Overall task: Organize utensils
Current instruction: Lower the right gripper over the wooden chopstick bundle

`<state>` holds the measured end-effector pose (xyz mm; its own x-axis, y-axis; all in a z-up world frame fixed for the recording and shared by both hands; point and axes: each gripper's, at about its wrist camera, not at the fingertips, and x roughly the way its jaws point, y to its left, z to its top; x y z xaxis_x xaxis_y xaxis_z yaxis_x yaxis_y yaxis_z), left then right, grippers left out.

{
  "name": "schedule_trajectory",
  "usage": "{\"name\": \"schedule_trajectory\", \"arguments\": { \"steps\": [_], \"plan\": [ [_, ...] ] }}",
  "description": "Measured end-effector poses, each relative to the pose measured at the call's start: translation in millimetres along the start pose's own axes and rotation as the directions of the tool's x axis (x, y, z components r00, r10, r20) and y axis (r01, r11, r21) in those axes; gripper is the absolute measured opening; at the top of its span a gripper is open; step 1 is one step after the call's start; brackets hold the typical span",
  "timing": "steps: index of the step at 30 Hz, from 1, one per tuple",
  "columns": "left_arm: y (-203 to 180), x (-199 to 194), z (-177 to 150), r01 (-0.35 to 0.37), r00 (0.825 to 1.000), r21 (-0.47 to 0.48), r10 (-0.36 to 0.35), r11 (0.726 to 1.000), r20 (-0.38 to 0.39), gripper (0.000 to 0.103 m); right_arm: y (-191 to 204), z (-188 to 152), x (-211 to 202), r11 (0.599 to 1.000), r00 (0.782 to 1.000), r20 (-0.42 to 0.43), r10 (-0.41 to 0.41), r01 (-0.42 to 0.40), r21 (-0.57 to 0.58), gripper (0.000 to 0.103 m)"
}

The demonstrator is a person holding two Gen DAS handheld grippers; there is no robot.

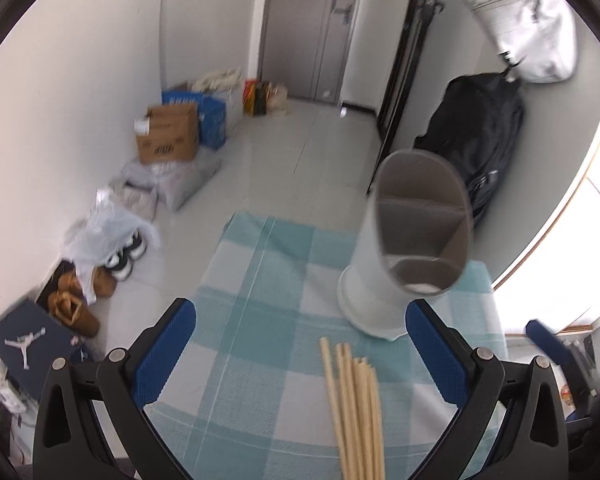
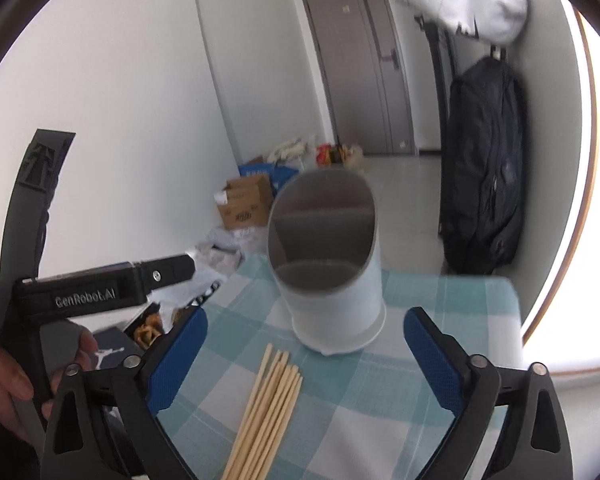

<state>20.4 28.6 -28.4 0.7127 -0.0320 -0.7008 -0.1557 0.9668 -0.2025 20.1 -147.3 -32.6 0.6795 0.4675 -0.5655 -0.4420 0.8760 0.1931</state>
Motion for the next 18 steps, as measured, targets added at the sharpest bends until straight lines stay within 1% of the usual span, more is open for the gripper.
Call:
{"name": "schedule_trajectory", "arguments": {
  "steps": [1,2,3,4,5,7,8,10,12,13,15,16,17,18],
  "plan": [
    [4.0,3.7,0.1,-0.014,0.999,-0.010,0.014,1.000,-0.032,0.102,-1.9,-2.6,9.1,1.000,0.998,-0.053,0.017,-0.016,0.018,0.090],
    [10.1,8.2,0.2,-0.034,0.997,-0.024,0.032,0.999,-0.076,0.102,-3.6,-6.0,17.7,0.999,0.995,-0.097,0.025,-0.022,0.036,0.081],
    [16.6,12.5,0.4,-0.043,0.995,-0.036,0.039,0.998,-0.091,0.102,-4.8,-8.8,24.0,0.999,0.992,-0.126,0.026,-0.020,0.050,0.077],
    [20.9,15.4,1.0,-0.046,0.995,-0.045,0.041,0.998,-0.095,0.102,-6.0,-12.4,34.3,0.998,0.984,-0.178,0.032,-0.020,0.066,0.077],
    [27.1,19.9,1.2,-0.040,0.996,-0.061,0.035,0.997,-0.084,0.102,-6.3,-15.8,44.2,0.997,0.973,-0.226,0.043,-0.026,0.078,0.077],
    [34.8,25.5,0.8,-0.044,0.992,-0.081,0.034,0.996,-0.125,0.102,-3.6,-22.3,60.9,0.995,0.951,-0.303,0.069,-0.044,0.090,0.066],
    [39.2,29.0,0.4,-0.045,0.989,-0.091,0.032,0.995,-0.142,0.102,-2.7,-26.0,64.7,0.994,0.944,-0.320,0.077,-0.050,0.094,0.060],
    [45.5,33.0,-0.9,-0.051,0.986,-0.103,0.033,0.993,-0.164,0.102,0.2,-30.2,78.3,0.992,0.919,-0.380,0.104,-0.067,0.110,0.060],
    [49.0,33.9,-1.1,-0.062,0.981,-0.108,0.041,0.992,-0.190,0.102,6.4,-30.7,90.5,0.994,0.897,-0.432,0.092,-0.059,0.090,0.059],
    [51.5,34.8,-0.9,-0.065,0.979,-0.110,0.042,0.992,-0.197,0.102,11.8,-31.1,97.3,0.997,0.885,-0.460,0.073,-0.052,0.060,0.058],
    [56.1,36.0,-1.3,-0.078,0.975,-0.117,0.051,0.990,-0.217,0.102,21.1,-31.0,108.1,1.000,0.870,-0.493,0.024,-0.030,-0.003,0.057],
    [58.9,37.6,-1.9,-0.072,0.974,-0.125,0.043,0.990,-0.222,0.102,25.1,-31.7,113.3,0.999,0.861,-0.509,0.006,-0.022,-0.024,0.055],
    [61.5,38.1,-2.1,-0.069,0.972,-0.133,0.037,0.989,-0.230,0.102,25.8,-32.1,119.4,0.999,0.854,-0.520,0.000,-0.020,-0.033,0.048],
    [65.0,38.8,-2.3,-0.065,0.972,-0.141,0.031,0.988,-0.232,0.102,26.7,-33.1,124.8,0.999,0.847,-0.532,-0.004,-0.020,-0.039,0.044]
  ]
}}
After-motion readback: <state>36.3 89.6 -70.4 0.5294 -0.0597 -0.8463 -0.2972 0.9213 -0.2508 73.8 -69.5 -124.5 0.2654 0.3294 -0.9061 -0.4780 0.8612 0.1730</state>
